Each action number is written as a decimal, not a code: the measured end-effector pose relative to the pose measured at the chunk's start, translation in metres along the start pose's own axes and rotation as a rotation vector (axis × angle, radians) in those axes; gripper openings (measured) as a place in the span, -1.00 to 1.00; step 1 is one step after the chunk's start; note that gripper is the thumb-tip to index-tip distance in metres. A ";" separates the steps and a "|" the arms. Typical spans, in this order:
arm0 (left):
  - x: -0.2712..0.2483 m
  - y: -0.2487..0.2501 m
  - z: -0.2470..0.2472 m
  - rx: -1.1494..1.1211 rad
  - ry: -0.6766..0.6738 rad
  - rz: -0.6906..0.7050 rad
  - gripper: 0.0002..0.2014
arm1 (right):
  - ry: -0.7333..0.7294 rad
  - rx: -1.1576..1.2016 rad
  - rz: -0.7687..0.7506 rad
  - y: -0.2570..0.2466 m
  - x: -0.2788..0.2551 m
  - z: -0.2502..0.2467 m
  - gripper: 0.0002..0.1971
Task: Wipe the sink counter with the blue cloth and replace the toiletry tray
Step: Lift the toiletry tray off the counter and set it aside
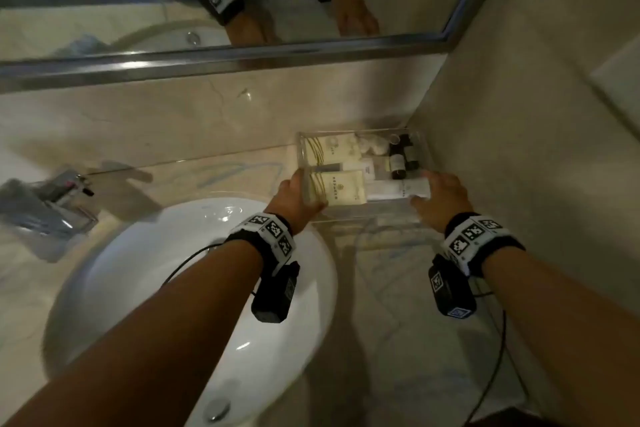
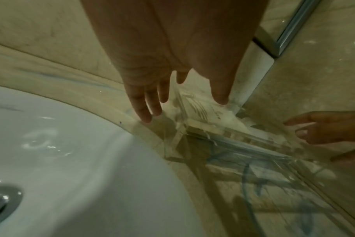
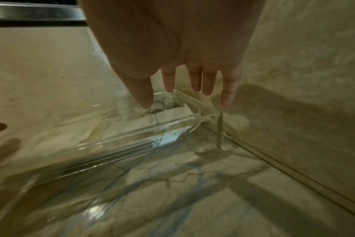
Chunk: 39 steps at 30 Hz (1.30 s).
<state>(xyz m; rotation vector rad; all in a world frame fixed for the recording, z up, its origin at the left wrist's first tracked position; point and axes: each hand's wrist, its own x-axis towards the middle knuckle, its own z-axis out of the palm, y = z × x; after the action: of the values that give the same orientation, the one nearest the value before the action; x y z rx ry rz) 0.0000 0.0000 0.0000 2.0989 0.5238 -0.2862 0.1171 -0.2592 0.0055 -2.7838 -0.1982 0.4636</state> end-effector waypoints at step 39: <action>0.014 0.008 -0.002 -0.344 0.068 -0.223 0.10 | -0.337 0.637 0.310 -0.007 0.026 -0.010 0.24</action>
<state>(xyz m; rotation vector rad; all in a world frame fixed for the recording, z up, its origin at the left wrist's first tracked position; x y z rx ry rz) 0.0159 0.0013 0.0020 1.7237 0.7914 -0.2329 0.1445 -0.2508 0.0085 -2.0992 0.2706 0.8920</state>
